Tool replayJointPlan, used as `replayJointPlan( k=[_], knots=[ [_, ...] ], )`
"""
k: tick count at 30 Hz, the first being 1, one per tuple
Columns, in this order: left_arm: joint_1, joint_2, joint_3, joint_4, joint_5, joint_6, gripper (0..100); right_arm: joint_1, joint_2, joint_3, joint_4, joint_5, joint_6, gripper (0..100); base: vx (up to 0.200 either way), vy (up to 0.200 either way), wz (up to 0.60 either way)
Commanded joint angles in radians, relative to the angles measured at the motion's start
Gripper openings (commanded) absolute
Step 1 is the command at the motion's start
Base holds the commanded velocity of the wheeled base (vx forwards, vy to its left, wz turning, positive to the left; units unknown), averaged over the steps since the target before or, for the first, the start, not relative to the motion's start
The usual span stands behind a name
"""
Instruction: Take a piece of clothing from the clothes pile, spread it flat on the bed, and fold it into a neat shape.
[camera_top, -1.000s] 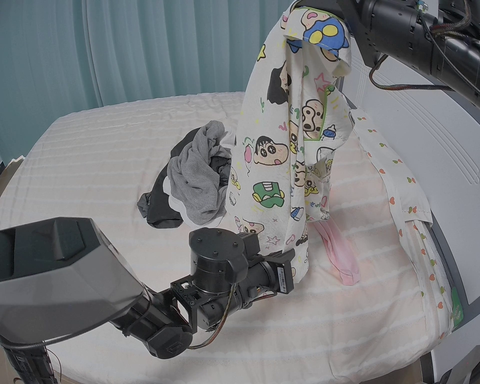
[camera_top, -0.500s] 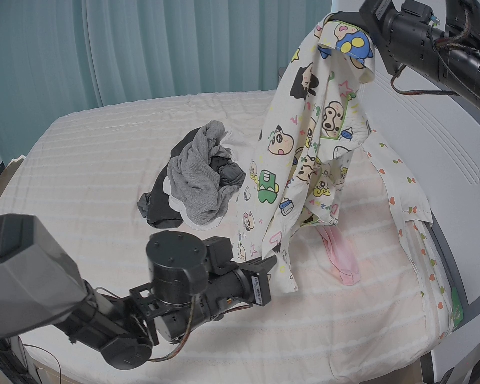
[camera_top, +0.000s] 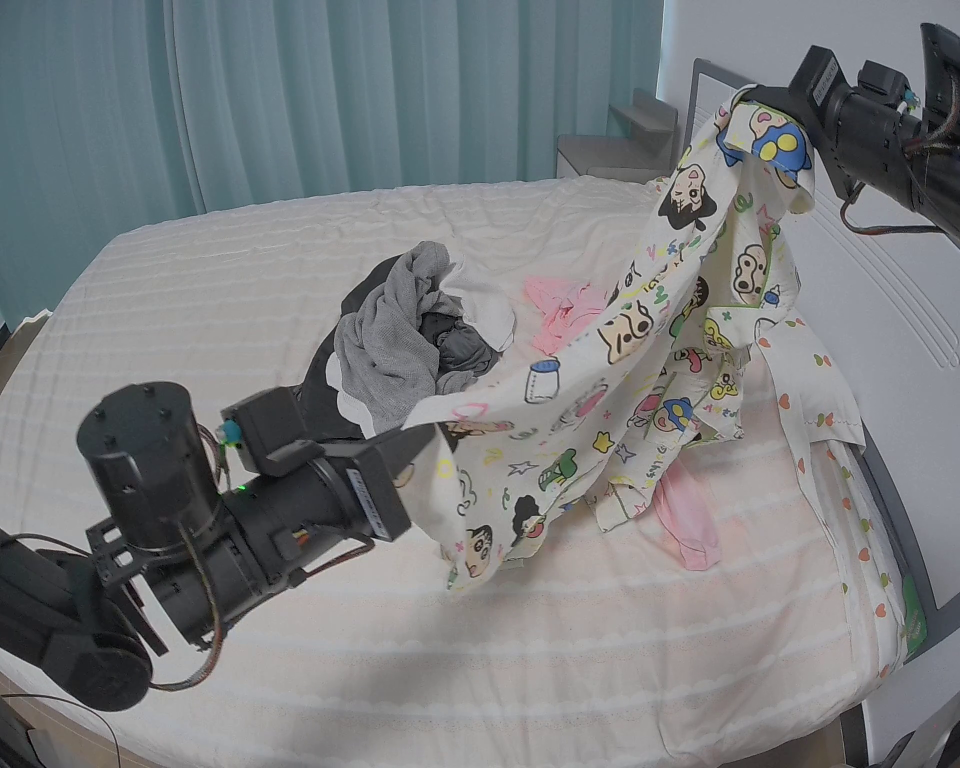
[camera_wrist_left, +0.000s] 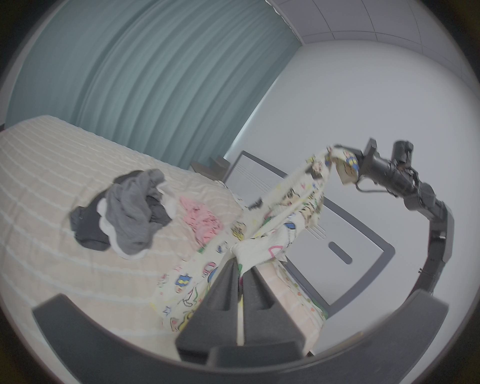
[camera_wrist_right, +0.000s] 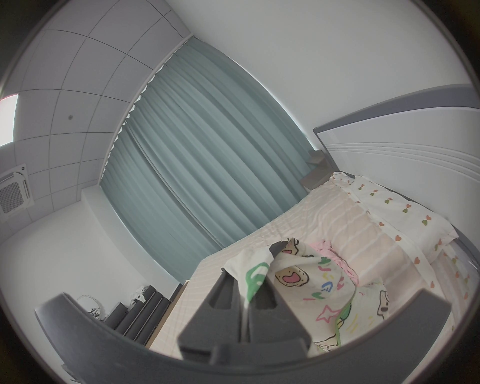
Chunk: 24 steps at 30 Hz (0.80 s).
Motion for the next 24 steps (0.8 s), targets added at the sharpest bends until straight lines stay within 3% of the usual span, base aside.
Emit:
replayJointPlan(
  k=[1, 11, 16, 24],
  knots=[
    [0.06, -0.168, -0.056, 0.101, 0.031, 0.002, 0, -0.033, -0.058, 0.093, -0.001, 0.001, -0.003, 0, 0.0, 0.0, 0.0],
    [0.075, -0.266, -0.22, 0.242, 0.169, 0.042, 0, -0.038, -0.139, 0.197, -0.001, 0.012, -0.008, 0, 0.0, 0.0, 0.0],
    [0.067, -0.272, -0.272, 0.233, 0.279, 0.197, 0, -0.031, -0.182, 0.205, -0.012, 0.029, -0.019, 0, 0.0, 0.0, 0.0],
    [0.055, -0.317, -0.221, 0.233, 0.301, 0.189, 0, -0.001, -0.261, 0.255, -0.01, 0.056, 0.001, 0, 0.0, 0.0, 0.0]
  ],
)
